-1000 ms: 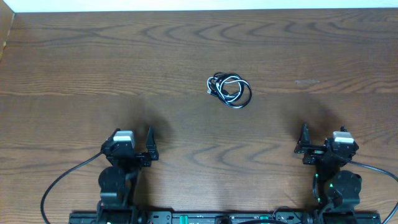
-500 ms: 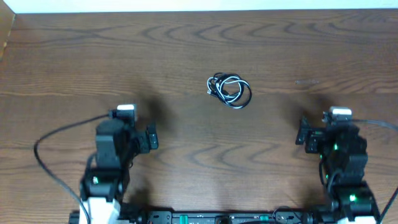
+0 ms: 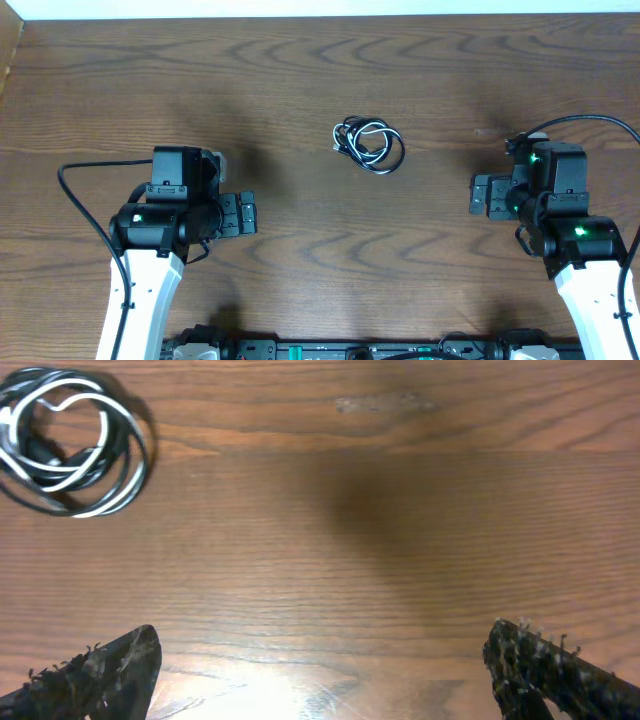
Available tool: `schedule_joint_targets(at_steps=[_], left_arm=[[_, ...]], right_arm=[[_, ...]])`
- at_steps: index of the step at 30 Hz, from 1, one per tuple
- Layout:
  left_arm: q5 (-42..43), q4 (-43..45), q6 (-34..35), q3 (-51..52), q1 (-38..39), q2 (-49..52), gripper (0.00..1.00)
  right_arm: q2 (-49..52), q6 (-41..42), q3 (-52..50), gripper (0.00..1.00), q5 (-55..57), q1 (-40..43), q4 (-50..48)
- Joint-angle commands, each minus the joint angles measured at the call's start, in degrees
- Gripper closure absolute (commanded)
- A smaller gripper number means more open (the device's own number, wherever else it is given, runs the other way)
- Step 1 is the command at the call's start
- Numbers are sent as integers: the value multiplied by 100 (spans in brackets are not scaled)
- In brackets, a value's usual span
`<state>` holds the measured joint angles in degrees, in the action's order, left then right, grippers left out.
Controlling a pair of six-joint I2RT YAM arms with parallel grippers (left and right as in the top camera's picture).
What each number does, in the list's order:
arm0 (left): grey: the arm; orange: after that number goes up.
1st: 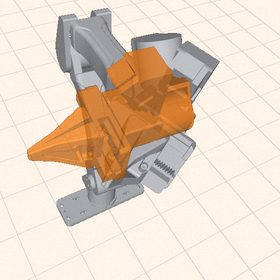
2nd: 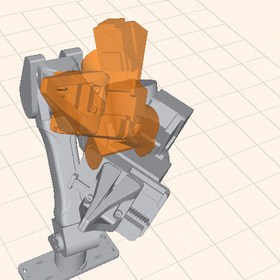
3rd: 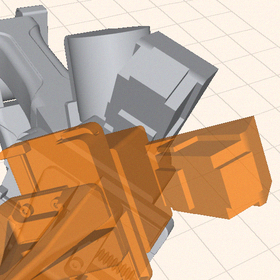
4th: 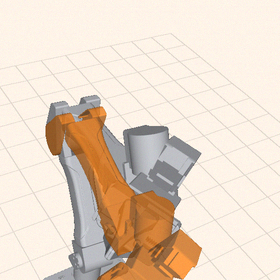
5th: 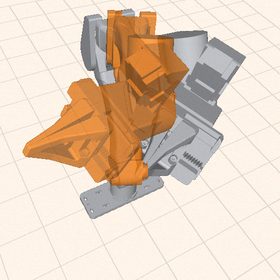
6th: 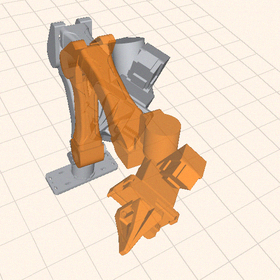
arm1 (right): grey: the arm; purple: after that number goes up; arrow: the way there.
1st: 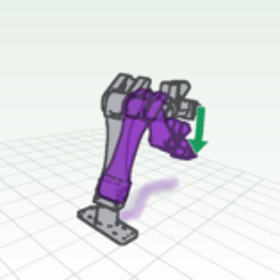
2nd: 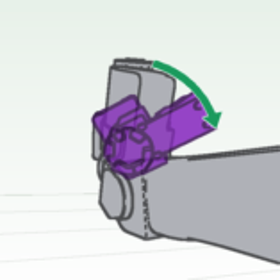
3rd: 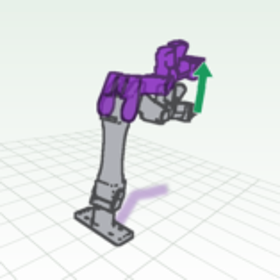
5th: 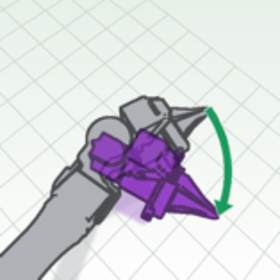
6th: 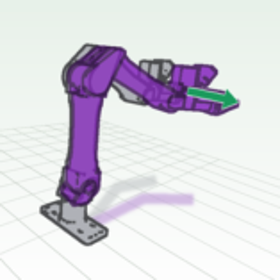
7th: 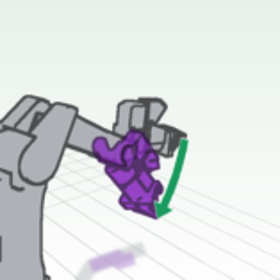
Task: Untangle cables
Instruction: 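Raise both arms and move the left gripper toward the cable bundle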
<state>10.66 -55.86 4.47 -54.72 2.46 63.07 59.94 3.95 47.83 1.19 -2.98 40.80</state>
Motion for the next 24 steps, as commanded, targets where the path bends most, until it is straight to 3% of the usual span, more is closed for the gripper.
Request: schedule_joint_targets(at_steps=[1,8,16,24], left_arm=[[74,-9,59,-96,-2,17,4],[951,776,142,-107,-2,17,4],[415,966,332,-1005,258,415,5],[170,1281,293,-2371,1036,2011,5]], right_arm=[[-9,81,125,1,-306,-44,7],[-9,74,125,1,-627,-44,-179],[-4,76,125,1,-629,-44,-157],[-4,76,125,1,-629,-44,-138]])
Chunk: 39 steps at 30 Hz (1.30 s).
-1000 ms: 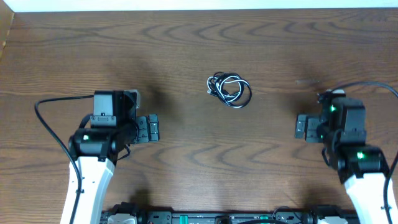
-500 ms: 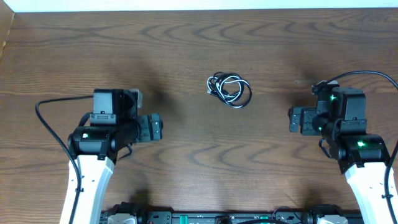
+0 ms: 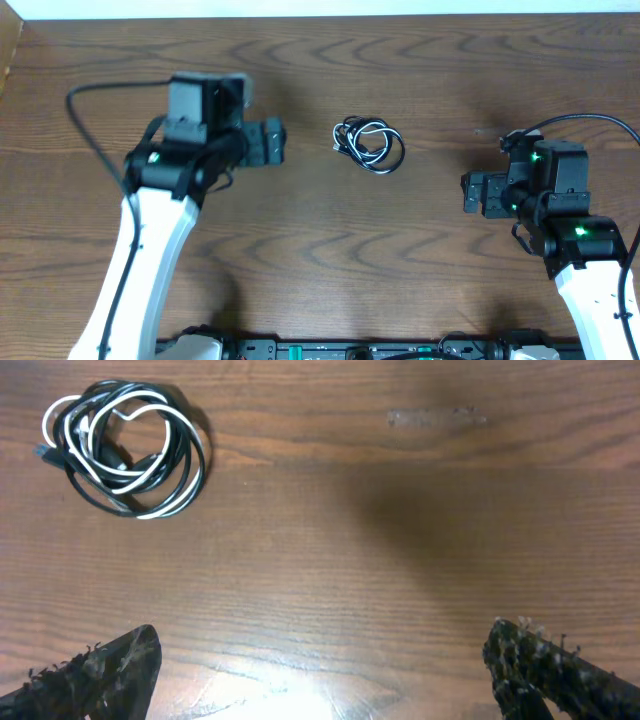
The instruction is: Untangle cables
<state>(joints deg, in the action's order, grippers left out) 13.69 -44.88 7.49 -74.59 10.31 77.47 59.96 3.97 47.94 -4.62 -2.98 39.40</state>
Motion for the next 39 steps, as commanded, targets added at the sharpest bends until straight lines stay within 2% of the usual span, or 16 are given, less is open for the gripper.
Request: schedule_joint_targets(at_steps=[1,12,17,25,34,39], left_arm=[[-133,313,-7,-420,332,719,6],[-131,1722,15,-420,1320,2378,19],[-133,2159,13,-420,1700,3027,34],[-131,2599,22,-420,1840,3748,34],[-131,2769,229,-407,1910,4076,36],[-129,2776,341,-404,2006,4142,57]], right_arm=[[-7,74,114,1,-46,-44,2],[-4,74,114,1,-48,-44,0],[-4,76,114,1,-48,-44,4],[-7,162,114,1,-48,-44,28],[-7,181,114,1,-48,-44,55],[-7,181,114,1,-50,-44,63]])
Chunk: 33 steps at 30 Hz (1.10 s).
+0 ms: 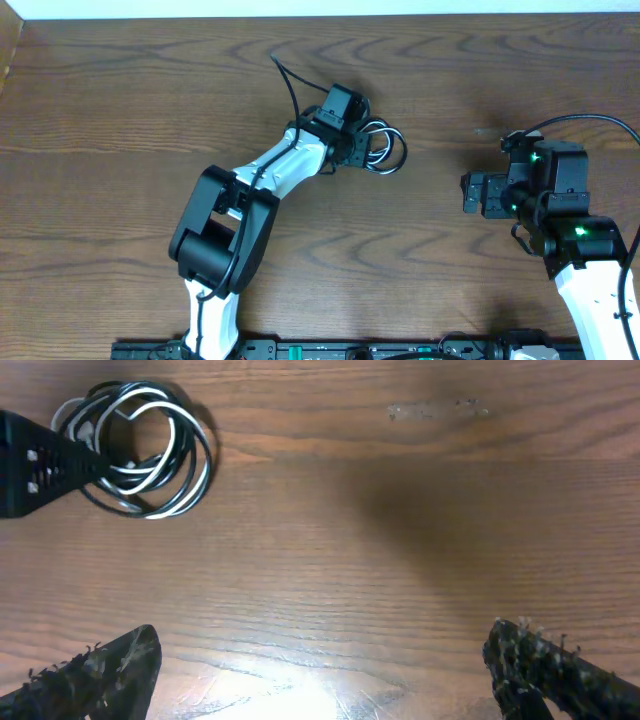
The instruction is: Untangle cables
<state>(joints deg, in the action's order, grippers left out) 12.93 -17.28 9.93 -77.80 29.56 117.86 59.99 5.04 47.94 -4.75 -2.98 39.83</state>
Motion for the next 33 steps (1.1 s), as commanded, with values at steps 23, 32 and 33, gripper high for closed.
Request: schedule_joint_targets(at_steps=[23,32,33], left_arm=[[1110,-1711,402,-83,177,-1316,92],[1840,-1665,538,-83,181,-1390,92],[1965,-1637,535,-83,181,-1434,92]], right_arm=[[905,74,107,35,-2050,-50,-87],[2107,74,107,34,-3016,-341,-345],[2227,74,107,34,-3016,-420,-407]])
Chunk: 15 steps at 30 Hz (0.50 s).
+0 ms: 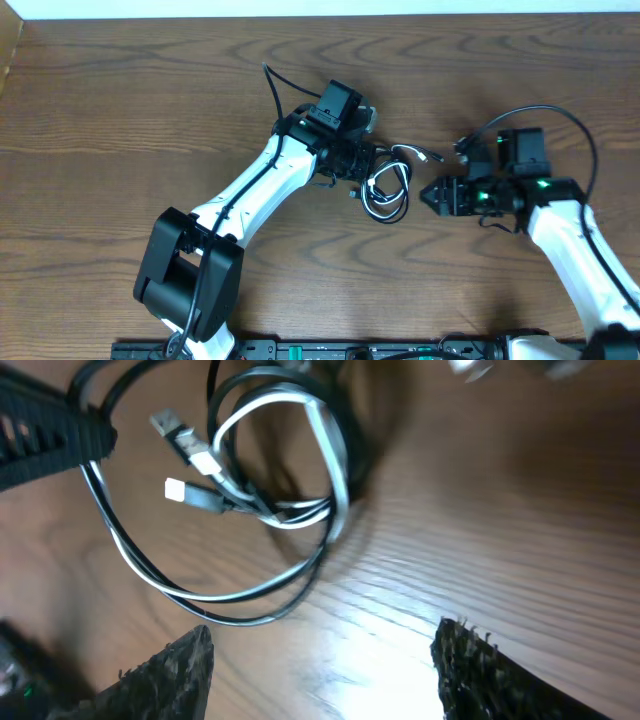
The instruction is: Untangle cables
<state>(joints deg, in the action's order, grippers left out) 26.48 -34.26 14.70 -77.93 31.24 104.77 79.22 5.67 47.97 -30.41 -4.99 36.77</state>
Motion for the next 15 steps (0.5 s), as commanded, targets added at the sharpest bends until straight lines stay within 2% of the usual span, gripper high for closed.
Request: schedule_joint_targets(at_steps=[1,4,6,10,11,12,14,15], left_arm=[[680,85,61,-70,13,-175,93],[704,90,63,-70,13,-396,93],[739,87,63,-70,13,-538,92],[911,83,66,-70,13,-1191,93],[911,83,66,-70,13,-1279,93],[911,81,66,-70,11,-1482,93],[911,57,63,-70,11,-1711,93],[905,42,61,-70,11,-1766,92]], right_arm=[[420,11,105,34,-446,-299,-170],[713,11,105,39,-444,-538,-450],[852,96,105,46,-358,-667,-629],[1021,623,105,54,614,-914,-876],[1021,713,105,60,780,-951,-911],[1025,876,105,78,962,-999,-979],[1025,1016,105,96,999,-1016,-1032],[1025,1016,105,99,999,-1016,-1027]])
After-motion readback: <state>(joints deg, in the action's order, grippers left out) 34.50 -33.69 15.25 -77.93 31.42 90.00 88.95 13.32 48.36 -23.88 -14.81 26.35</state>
